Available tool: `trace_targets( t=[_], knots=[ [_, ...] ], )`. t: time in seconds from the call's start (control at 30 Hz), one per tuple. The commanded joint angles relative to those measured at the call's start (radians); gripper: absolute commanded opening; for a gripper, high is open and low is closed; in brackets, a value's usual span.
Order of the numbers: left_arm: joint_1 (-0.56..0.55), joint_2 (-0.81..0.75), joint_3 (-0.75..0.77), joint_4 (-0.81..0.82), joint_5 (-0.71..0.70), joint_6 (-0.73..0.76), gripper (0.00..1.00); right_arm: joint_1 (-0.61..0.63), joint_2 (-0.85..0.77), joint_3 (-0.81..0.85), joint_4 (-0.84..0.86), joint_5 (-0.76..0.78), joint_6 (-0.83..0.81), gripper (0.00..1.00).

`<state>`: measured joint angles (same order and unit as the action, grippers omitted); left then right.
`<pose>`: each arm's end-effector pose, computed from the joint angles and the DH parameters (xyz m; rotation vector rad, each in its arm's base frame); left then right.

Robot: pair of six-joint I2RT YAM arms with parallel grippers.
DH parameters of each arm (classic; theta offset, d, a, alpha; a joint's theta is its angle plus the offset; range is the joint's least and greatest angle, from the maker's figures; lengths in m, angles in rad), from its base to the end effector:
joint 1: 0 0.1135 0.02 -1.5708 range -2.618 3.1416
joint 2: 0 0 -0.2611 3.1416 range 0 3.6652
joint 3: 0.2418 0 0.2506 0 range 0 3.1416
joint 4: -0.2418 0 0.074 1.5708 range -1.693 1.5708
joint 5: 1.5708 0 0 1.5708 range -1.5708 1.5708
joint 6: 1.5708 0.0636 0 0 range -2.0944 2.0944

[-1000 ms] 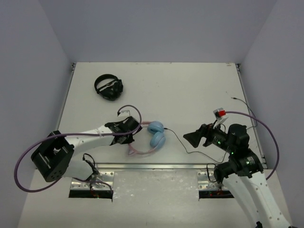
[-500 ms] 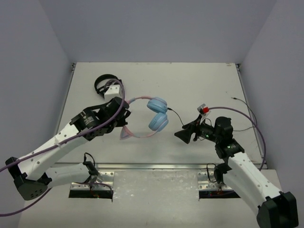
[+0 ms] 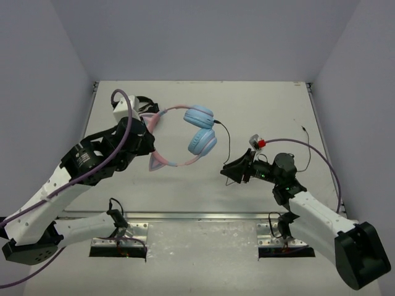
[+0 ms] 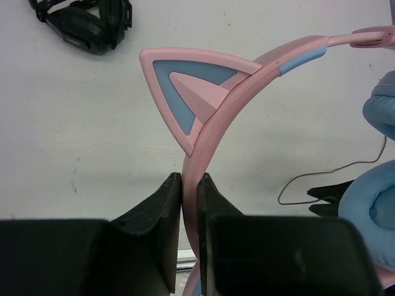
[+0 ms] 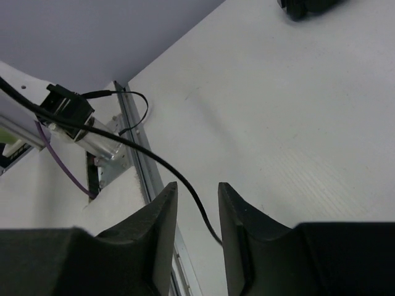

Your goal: Wrap the headphones

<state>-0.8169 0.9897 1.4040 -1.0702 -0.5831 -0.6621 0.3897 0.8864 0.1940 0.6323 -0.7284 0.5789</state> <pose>0.1460 -0.1043 0.4071 -0.1463 2.1083 -0.2301 0.1705 0.1158 0.1994 -0.4429 1.7345 1.3071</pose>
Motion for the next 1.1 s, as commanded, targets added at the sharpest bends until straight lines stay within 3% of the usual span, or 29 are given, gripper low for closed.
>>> trace_targets(
  t=[0.0,0.17,0.27,0.47,0.57,0.7,0.87,1.07],
  knots=[
    [-0.002,-0.046,0.061,0.124,0.000,-0.042,0.00,0.005,0.052,0.048,0.182,-0.061,0.048,0.31],
    [-0.002,-0.109,0.075,0.159,0.005,-0.096,0.00,0.005,0.098,0.027,0.401,-0.081,0.171,0.40],
    [-0.002,-0.138,0.066,0.194,0.028,-0.132,0.00,0.006,0.172,0.028,0.532,-0.104,0.260,0.25],
    [-0.002,-0.128,0.066,0.248,0.114,-0.159,0.00,0.017,0.319,0.064,0.777,-0.126,0.418,0.20],
    [-0.002,-0.123,0.064,0.248,0.114,-0.172,0.00,0.017,0.374,0.100,0.862,-0.138,0.493,0.01],
    [-0.002,-0.163,-0.002,0.297,0.140,-0.249,0.00,0.017,0.376,0.142,0.744,-0.059,0.451,0.01],
    [-0.002,-0.230,-0.092,0.372,0.195,-0.336,0.00,0.029,0.368,0.208,0.440,0.073,0.394,0.01],
    [-0.002,-0.287,-0.152,0.463,0.160,-0.470,0.01,0.231,0.275,0.263,0.150,0.288,0.187,0.01]
  ],
)
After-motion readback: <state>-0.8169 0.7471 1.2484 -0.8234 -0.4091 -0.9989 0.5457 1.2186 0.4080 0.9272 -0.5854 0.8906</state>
